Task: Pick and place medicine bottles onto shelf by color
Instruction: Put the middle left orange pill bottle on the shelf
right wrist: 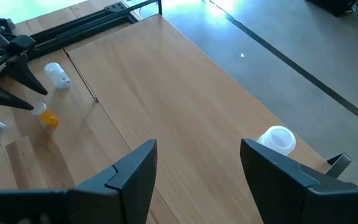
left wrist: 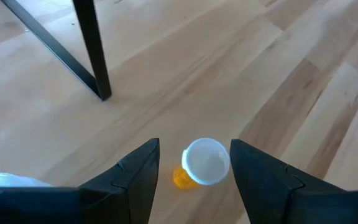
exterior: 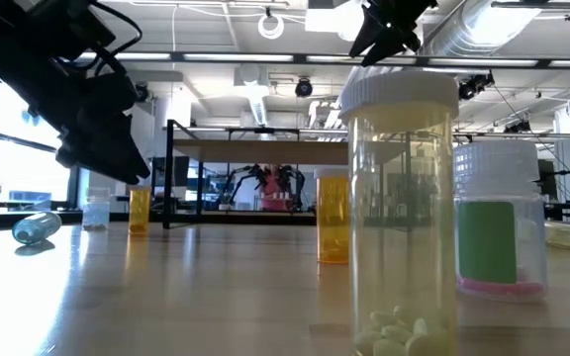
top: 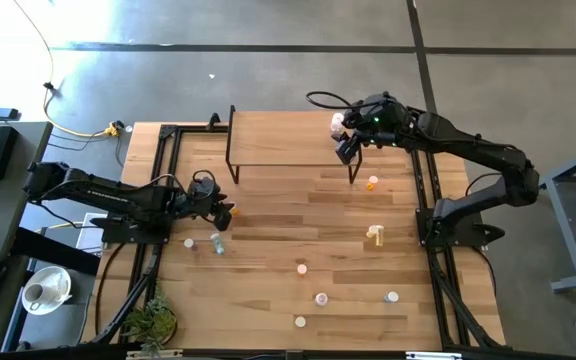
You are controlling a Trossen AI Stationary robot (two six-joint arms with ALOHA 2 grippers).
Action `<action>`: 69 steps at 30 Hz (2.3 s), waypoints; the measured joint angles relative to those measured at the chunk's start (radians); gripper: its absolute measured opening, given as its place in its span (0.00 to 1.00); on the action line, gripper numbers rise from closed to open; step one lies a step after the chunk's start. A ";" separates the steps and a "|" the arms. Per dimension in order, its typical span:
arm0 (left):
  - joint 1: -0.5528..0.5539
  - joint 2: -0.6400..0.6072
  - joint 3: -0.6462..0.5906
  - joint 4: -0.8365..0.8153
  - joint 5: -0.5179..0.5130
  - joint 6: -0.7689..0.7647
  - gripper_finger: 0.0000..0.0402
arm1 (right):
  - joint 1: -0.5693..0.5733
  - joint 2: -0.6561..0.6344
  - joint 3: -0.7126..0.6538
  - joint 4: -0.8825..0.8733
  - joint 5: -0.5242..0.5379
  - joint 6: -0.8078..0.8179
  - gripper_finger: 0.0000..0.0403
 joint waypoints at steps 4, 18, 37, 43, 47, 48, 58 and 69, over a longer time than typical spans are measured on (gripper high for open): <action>0.000 0.025 0.000 0.008 0.006 0.000 0.46 | 0.000 0.000 0.000 0.000 0.000 0.000 0.55; 0.000 0.115 0.001 0.053 0.017 0.027 0.46 | 0.000 0.000 0.000 0.000 0.001 0.000 0.55; -0.001 0.144 0.075 0.029 0.156 0.442 0.46 | 0.000 0.000 0.000 0.000 0.005 -0.001 0.55; 0.000 0.147 0.214 -0.186 0.167 0.659 0.46 | 0.000 0.000 0.000 0.000 0.005 -0.001 0.55; 0.000 0.171 0.303 -0.319 0.165 0.775 0.46 | 0.000 0.000 0.000 0.000 0.005 -0.001 0.55; 0.001 0.182 0.322 -0.340 0.165 0.807 0.46 | 0.000 0.000 0.000 0.000 0.005 -0.001 0.55; 0.059 0.404 0.435 -0.493 0.167 0.999 0.46 | 0.000 0.000 0.000 -0.003 0.004 -0.019 0.55; 0.064 0.570 0.487 -0.531 0.167 1.049 0.46 | 0.000 0.000 0.000 -0.021 -0.003 -0.019 0.55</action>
